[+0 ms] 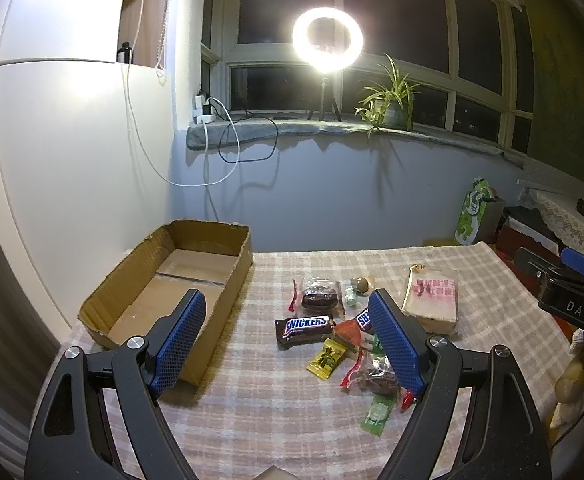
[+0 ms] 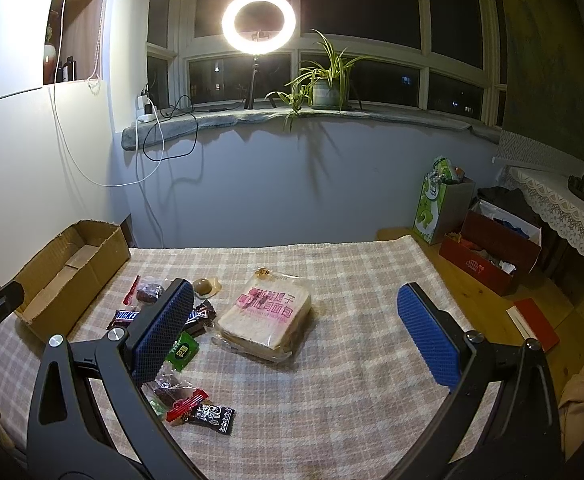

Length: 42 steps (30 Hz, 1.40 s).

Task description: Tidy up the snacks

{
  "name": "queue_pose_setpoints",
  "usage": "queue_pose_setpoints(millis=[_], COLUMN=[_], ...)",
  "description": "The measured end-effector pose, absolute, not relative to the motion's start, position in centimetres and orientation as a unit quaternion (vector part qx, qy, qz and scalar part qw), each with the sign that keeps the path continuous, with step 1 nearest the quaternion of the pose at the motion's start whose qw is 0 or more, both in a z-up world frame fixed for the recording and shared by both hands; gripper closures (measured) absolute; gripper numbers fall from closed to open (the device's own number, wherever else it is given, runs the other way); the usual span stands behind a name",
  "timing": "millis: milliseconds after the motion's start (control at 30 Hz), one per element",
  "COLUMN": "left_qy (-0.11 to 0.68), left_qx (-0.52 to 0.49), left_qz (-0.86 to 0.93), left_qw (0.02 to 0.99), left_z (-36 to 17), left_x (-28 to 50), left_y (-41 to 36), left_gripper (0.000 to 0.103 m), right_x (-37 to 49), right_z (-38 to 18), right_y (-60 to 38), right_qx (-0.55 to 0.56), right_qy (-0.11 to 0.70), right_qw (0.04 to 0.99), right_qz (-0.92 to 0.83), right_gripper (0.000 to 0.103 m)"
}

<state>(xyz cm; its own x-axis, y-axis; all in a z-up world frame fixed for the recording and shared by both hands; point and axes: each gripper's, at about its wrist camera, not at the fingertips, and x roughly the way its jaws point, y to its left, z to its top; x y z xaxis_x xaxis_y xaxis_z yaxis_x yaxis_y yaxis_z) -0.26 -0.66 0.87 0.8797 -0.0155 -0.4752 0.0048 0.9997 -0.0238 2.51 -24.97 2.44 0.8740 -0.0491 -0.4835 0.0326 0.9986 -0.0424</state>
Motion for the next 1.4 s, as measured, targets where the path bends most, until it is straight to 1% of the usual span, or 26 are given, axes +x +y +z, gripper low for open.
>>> queue_pose_setpoints(millis=[400,600,767,800,867,933,967,1000,1033,1067,1100,1167,1400], left_qy=[0.247,0.265,0.286,0.289,0.298,0.317,0.334,0.347,0.362,0.378,0.389,0.407,0.428], left_qx=[-0.009,-0.004,-0.012,-0.013,-0.009,-0.011,-0.017,-0.022,-0.030,-0.036,-0.036,-0.026,-0.016], left_qz=[-0.008,-0.024,-0.042,-0.046,-0.058,-0.076,-0.093,-0.104,-0.116,-0.129,-0.137,-0.148,-0.195], left_qw=[0.969,0.964,0.957,0.956,0.953,0.945,0.938,0.932,0.925,0.916,0.910,0.901,0.882], left_z=[0.7,-0.4,-1.4,-1.6,-2.1,-2.8,-3.5,-4.0,-4.7,-5.4,-6.1,-7.3,-8.7], left_x=[-0.3,-0.2,0.0,0.0,0.0,0.2,0.4,0.4,0.6,0.7,0.8,0.8,0.9], left_y=[-0.8,-0.8,-0.6,-0.6,-0.7,-0.9,-1.0,-1.1,-1.1,-1.3,-1.6,-2.2,-4.1], left_gripper=[0.019,0.020,0.027,0.030,0.035,0.044,0.046,0.052,0.056,0.058,0.063,0.065,0.065], right_x=[2.3,2.8,2.9,2.9,3.0,3.2,3.3,3.4,3.5,3.6,3.8,3.8,4.2], right_z=[2.1,0.1,-1.7,-2.1,-2.9,-3.8,-4.4,-5.0,-5.6,-6.3,-7.0,-8.3,-10.3], right_y=[-24.9,-25.7,-25.7,-25.7,-25.5,-25.3,-25.2,-25.1,-24.8,-24.7,-24.4,-23.7,-22.3], right_qx=[-0.015,-0.003,-0.008,-0.009,-0.011,-0.013,-0.014,-0.017,-0.021,-0.026,-0.031,-0.043,-0.094], right_qy=[0.254,0.277,0.312,0.320,0.337,0.357,0.367,0.378,0.386,0.395,0.407,0.427,0.454], right_qw=[0.967,0.961,0.947,0.943,0.933,0.921,0.914,0.906,0.902,0.897,0.889,0.874,0.842], right_qz=[-0.020,0.009,0.079,0.093,0.125,0.159,0.174,0.188,0.194,0.198,0.207,0.228,0.276], right_gripper=[0.000,0.000,0.000,0.001,0.010,0.016,0.018,0.019,0.022,0.027,0.031,0.042,0.043])
